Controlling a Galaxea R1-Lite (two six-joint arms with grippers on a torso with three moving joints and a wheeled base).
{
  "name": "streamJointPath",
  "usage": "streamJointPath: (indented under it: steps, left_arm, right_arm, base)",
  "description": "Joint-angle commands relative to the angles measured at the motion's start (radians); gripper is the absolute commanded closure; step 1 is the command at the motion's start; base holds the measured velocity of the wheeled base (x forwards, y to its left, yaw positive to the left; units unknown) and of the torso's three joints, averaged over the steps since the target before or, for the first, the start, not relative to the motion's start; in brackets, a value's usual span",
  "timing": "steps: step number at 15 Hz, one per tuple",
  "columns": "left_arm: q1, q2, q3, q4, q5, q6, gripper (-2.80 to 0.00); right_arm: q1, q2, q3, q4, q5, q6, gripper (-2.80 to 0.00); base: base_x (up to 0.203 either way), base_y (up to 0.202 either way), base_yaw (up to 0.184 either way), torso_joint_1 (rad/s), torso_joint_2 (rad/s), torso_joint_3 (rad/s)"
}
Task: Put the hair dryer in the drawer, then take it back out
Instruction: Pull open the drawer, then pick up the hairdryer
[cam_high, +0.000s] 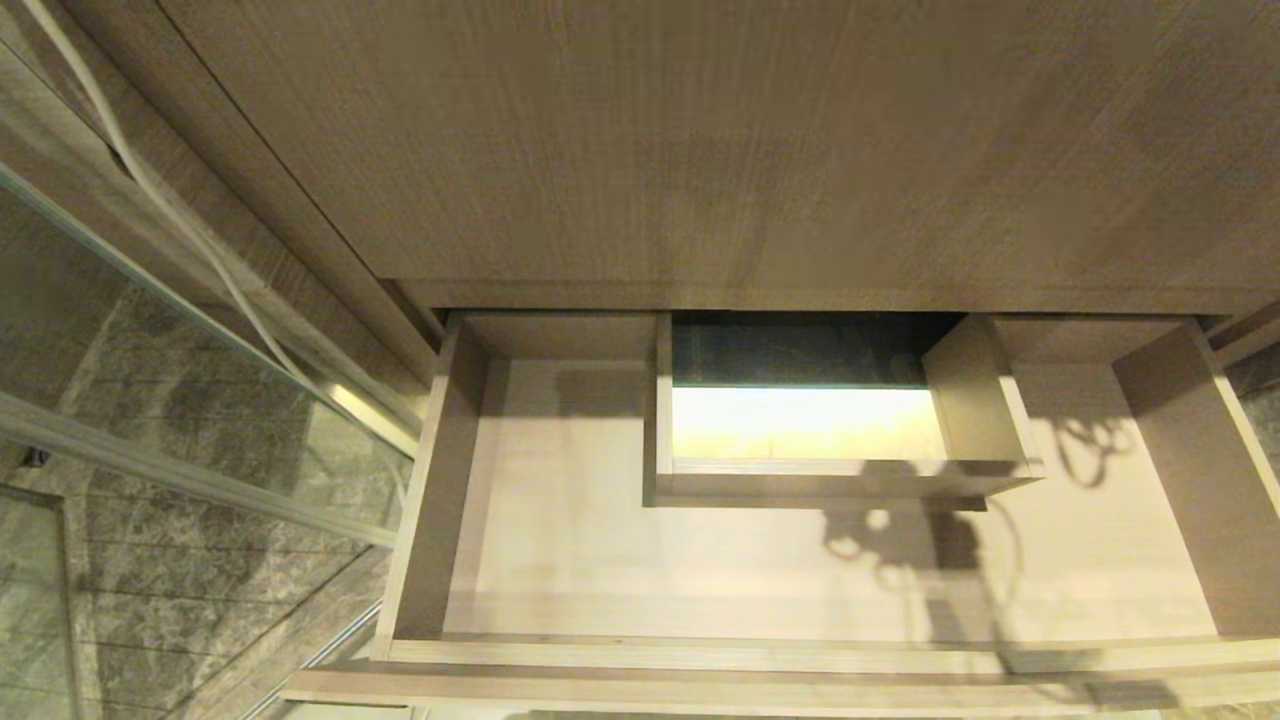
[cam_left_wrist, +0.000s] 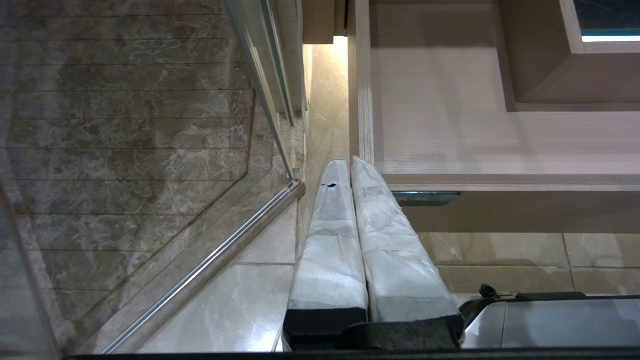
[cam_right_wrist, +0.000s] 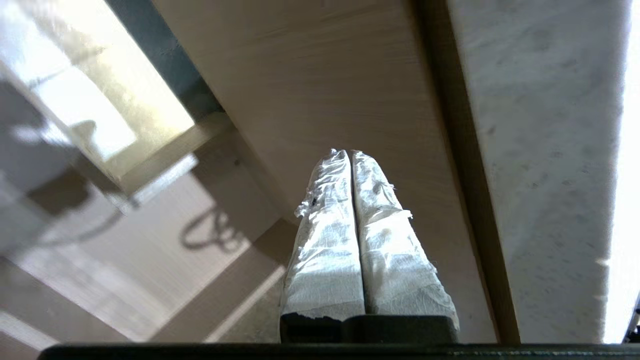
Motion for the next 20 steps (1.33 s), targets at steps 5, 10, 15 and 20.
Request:
streamJointPath:
  steps: [5,10,15,20]
  left_arm:
    - [0.000,0.000,0.000,0.000,0.000,0.000,0.00]
    - [0.000,0.000,0.000,0.001,0.000,0.000,0.00]
    - [0.000,0.000,0.000,0.001,0.000,0.000,0.00]
    - [0.000,0.000,0.000,0.001,0.000,0.000,0.00]
  right_arm:
    - [-0.018,-0.021,0.052,-0.057,0.003,0.009,0.00]
    - [-0.019,-0.143,0.240,-0.046,0.004,0.047,0.00]
    - [-0.023,-0.292,0.553,-0.142,-0.004,0.253,0.00]
    - [-0.046,-0.462,1.013,-0.473,-0.116,0.377,0.00]
  base:
    - [0.000,0.000,0.000,0.000,0.00,0.000]
    - [0.000,0.000,0.000,0.000,0.00,0.000]
    - [0.000,0.000,0.000,0.000,0.00,0.000]
    - [0.000,0.000,0.000,0.000,0.00,0.000]
